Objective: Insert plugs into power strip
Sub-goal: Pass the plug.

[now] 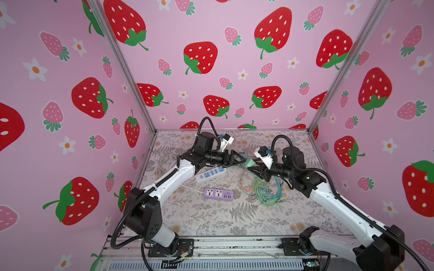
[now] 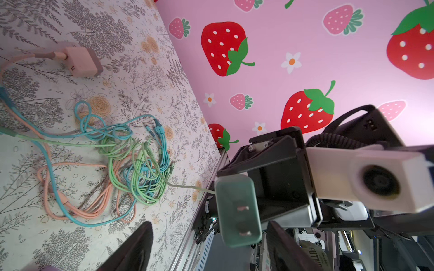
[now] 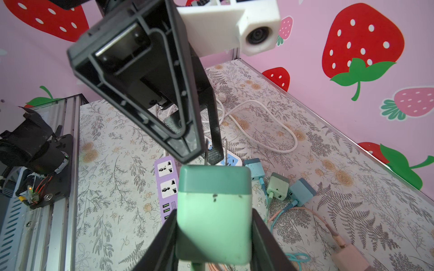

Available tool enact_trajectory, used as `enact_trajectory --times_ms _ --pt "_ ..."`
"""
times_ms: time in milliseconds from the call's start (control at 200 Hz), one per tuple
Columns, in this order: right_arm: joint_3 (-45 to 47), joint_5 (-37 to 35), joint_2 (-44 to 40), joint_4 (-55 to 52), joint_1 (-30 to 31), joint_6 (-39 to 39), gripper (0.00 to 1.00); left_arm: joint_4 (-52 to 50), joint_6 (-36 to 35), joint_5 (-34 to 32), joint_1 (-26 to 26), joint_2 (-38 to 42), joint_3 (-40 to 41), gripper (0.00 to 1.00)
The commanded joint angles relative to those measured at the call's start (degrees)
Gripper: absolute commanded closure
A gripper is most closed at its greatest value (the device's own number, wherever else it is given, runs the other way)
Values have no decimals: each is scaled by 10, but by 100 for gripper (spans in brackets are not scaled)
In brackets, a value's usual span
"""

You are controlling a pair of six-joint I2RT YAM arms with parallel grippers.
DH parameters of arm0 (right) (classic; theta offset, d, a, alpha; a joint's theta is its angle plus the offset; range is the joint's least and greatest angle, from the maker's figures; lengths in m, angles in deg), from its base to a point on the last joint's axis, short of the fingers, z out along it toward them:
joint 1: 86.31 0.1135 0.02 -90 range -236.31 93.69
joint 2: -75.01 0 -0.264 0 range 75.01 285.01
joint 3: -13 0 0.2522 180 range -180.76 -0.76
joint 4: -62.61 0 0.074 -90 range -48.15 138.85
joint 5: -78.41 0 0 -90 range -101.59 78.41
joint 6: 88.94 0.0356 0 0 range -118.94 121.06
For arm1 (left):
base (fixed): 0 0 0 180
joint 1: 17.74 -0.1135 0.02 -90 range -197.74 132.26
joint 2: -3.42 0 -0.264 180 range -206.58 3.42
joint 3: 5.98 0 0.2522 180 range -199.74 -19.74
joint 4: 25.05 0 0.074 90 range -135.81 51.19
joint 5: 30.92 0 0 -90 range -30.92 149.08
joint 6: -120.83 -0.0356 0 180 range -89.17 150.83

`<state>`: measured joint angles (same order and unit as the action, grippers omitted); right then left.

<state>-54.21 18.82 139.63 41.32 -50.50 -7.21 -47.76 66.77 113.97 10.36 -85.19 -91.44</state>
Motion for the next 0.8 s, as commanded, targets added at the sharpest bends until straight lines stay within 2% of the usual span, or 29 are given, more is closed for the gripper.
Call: enact_trajectory --times_ms 0,445,640,795 --pt "-12 -6 6 0 14 -22 79 17 7 36 9 -9 -13 26" --pt "-26 -35 17 -17 32 -39 77 8 7 47 13 -15 -20 60" --pt "-28 -43 17 -19 33 -43 76 3 3 58 17 -17 -25 66" --pt "-29 -46 16 -20 33 -46 76 3 4 59 18 -20 -27 76"
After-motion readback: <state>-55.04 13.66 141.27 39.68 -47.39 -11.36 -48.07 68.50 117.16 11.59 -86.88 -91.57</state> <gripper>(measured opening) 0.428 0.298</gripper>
